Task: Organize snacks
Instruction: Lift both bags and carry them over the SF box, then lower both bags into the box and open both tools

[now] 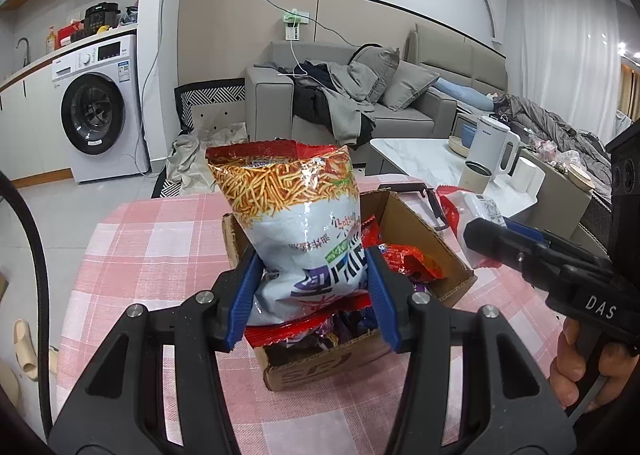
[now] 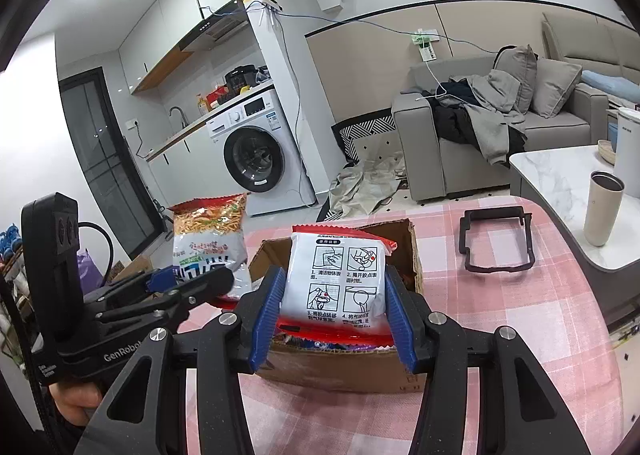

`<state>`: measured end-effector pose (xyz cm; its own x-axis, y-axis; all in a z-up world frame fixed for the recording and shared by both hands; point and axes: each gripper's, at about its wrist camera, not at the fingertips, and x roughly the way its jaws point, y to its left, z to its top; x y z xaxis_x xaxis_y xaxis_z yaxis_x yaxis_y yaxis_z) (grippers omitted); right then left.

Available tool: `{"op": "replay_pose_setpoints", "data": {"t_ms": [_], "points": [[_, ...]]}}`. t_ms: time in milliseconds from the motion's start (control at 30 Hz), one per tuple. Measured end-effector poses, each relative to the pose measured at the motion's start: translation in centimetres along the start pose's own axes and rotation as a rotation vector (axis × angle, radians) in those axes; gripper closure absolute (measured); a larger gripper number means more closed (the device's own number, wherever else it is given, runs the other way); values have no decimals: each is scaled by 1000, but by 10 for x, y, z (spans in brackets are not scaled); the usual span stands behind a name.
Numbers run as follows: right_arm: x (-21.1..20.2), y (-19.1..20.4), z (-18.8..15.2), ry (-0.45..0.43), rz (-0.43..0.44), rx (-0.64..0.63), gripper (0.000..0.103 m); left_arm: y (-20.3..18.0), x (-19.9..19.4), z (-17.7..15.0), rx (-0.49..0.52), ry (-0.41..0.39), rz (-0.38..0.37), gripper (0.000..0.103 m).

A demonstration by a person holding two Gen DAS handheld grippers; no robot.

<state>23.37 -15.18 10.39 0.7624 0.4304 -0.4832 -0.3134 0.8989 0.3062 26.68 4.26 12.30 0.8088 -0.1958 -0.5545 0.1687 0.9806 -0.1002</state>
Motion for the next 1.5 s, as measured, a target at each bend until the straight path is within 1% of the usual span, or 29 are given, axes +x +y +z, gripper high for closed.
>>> {"op": "replay_pose_setpoints", "data": {"t_ms": [367,533,767,867,1167,1300,1500], "points": [[27,-4,12,22,5,15,53,-3,44,6,13,38,4,54],[39,-5,13,40,5,8,53,2,61,4,10,56,8,54],[61,-8,10,68,22,37,53,5,89,-3,6,84,23,54],[71,-9,10,76,19,44,53,12,93,-11,13,93,25,54],[95,-31,9,113,-12,80,53,9,113,-11,35,105,19,54],[100,-39,9,119,-10,95,53,3,121,-12,49,108,20,54],[104,-41,10,121,-10,89,53,-2,129,-17,61,111,15,54]]}}
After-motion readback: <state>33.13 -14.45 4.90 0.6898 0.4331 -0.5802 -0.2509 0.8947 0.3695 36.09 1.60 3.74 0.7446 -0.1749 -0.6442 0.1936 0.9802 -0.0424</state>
